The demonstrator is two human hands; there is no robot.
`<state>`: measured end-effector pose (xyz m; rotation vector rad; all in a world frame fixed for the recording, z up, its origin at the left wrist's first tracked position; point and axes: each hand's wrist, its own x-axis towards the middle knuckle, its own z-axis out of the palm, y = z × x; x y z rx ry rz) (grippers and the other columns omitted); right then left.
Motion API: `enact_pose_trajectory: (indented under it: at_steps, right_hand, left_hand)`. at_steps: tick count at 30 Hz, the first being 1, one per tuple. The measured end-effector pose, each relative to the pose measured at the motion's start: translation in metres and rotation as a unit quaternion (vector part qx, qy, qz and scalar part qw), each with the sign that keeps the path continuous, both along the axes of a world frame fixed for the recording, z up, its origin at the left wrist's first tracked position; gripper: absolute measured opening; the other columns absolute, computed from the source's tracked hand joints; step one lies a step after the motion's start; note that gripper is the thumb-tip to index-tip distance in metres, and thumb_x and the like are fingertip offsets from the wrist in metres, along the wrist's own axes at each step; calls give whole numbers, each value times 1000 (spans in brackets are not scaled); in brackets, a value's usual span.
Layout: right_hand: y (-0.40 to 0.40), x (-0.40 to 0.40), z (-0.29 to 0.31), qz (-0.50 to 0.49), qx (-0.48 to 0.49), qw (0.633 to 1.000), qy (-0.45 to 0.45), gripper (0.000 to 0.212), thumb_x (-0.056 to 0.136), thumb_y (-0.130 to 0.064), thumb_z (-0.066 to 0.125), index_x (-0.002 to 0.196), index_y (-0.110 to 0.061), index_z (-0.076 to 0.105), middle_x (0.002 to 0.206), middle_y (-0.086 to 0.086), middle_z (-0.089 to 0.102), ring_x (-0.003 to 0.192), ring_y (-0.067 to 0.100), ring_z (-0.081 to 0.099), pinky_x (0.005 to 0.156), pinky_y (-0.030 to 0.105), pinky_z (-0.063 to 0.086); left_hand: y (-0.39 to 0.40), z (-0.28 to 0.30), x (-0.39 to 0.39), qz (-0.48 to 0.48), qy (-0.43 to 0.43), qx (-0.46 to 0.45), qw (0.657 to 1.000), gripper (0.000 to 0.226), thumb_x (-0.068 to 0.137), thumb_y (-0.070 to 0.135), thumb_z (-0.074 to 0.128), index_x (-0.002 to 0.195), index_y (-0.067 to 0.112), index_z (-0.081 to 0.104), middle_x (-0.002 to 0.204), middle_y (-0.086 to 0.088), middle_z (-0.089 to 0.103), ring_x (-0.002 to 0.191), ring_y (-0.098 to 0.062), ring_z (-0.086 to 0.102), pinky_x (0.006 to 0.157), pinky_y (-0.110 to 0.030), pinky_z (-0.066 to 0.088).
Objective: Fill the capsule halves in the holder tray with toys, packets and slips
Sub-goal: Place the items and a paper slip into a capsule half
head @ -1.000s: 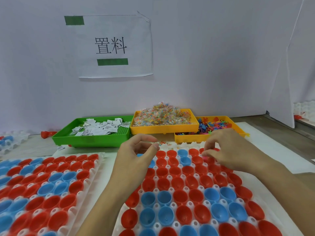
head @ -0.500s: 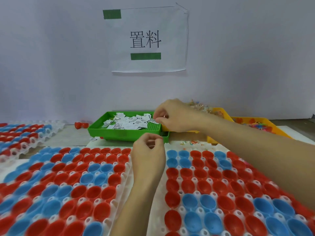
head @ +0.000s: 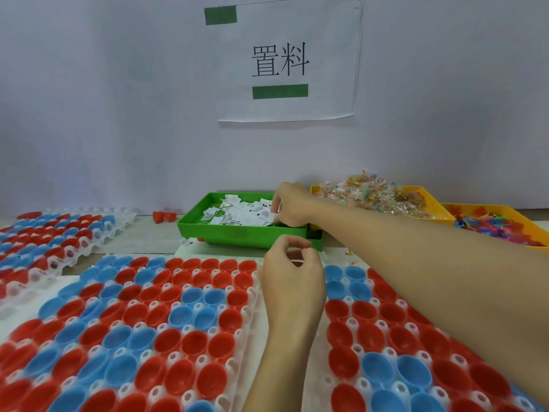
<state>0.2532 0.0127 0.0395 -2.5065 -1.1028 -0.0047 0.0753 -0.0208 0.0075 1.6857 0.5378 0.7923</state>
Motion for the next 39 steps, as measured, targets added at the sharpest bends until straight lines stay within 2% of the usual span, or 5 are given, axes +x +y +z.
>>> enact_pose_trajectory:
  at_steps: [12,17,25,31,39]
  right_hand:
    - [-121,-38,45,26,236,969,70,7,92,-15,71,85,-17,68,71,2,74,58,11,69,52,18,51]
    - [-249,-64,49,-41,297,953,40,8,93,-15,69,87,-20,73,74,-3,74,61,10,68,55,19,52]
    - [-336,-85,-2,-138,264,954,23,12,85,-13,77,83,-24,72,72,-7,73,66,8,70,67,22,55]
    - [-334,-86,-10,-101,169,979,-46,26,90,-6,69,82,-30,74,76,-24,65,87,-13,59,71,1,43]
    - [-325,-89,-17,-79,69,991,-87,22,91,-9,67,83,-28,76,80,-19,67,78,-2,59,77,18,49]
  left_hand:
    - [-10,6,-4,-36,-11,15,999,20,93,11,57,83,28,64,81,6,69,71,-4,63,48,-8,42]
    - [-30,6,-6,-95,-18,54,994,21,92,10,55,84,28,62,78,2,69,66,-13,64,45,-15,44]
    - [-49,5,-10,-147,-4,147,978,23,89,12,59,83,33,64,79,3,71,72,-7,64,55,-15,46]
    - [-52,6,-9,-142,3,157,977,22,89,11,58,83,32,65,78,4,71,78,-13,67,67,-33,53]
    - [-49,6,-9,-137,-4,167,976,22,89,8,59,85,29,65,77,2,71,75,-11,66,64,-28,51]
